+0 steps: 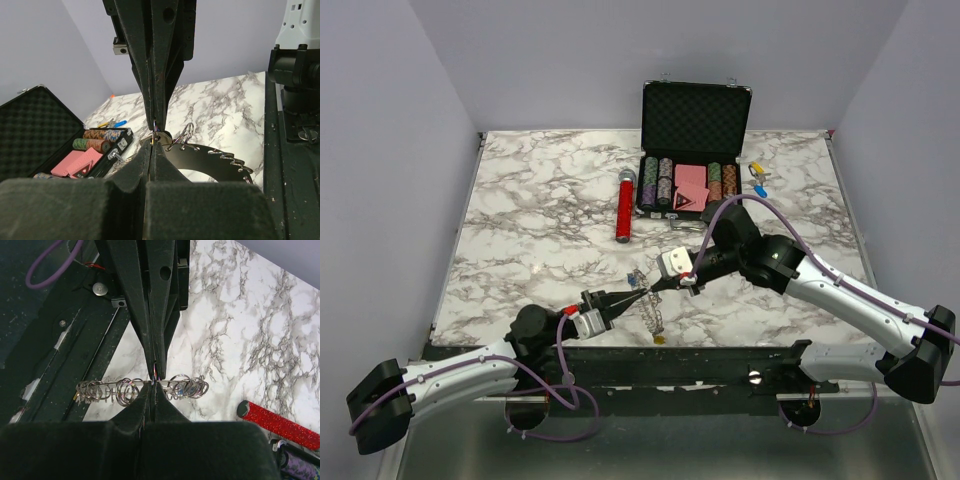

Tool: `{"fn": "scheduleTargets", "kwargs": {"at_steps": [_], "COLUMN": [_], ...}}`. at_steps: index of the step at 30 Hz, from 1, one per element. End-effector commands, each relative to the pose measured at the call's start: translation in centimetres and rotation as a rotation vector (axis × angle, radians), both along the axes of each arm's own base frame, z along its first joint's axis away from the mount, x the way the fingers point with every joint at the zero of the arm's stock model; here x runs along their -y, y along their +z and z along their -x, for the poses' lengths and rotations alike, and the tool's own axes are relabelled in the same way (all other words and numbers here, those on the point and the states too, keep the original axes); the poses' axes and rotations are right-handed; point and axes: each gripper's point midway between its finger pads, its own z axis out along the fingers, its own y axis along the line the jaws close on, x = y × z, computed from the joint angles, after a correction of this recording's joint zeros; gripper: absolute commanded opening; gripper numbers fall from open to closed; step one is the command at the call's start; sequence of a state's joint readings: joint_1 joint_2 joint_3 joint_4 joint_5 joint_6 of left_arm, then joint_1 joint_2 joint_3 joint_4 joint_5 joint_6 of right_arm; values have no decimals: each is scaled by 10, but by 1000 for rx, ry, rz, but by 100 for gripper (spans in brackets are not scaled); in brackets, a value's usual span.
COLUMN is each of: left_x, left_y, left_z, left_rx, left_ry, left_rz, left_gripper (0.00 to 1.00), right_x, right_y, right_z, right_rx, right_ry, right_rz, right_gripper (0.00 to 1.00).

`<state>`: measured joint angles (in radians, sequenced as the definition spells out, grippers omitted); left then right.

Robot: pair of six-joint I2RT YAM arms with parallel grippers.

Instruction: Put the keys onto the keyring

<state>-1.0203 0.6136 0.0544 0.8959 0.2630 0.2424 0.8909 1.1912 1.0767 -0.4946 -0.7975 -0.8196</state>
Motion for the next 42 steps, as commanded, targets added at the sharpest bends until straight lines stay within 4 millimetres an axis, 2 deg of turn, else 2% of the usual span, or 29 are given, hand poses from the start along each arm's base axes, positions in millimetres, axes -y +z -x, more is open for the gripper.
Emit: {"fn": "scheduleTargets", "kwargs": {"at_steps": [1, 17, 27, 35, 42], "left_x": [-3, -5, -15, -14, -14], "left_y": [-2, 2, 10, 5, 7], "left_z": [5, -2, -3, 0, 2], "left_rx": [13, -67, -91, -94, -77], "left_ry": [-14, 12, 38, 17, 6], "left_rz": [20, 39, 105, 99, 102], "left_gripper": [0, 0, 0, 0, 0], "right_x": [-2, 3, 5, -3, -5], "right_y": [0, -12, -17, -2, 2], "right_z": [6, 3, 3, -6, -7], "right_rx": [-3, 54, 39, 20, 8], "right_ry": [34, 34, 25, -33, -51], "right_rz": [-6, 29, 40, -2, -12], "right_gripper": [0, 0, 0, 0, 0]}}
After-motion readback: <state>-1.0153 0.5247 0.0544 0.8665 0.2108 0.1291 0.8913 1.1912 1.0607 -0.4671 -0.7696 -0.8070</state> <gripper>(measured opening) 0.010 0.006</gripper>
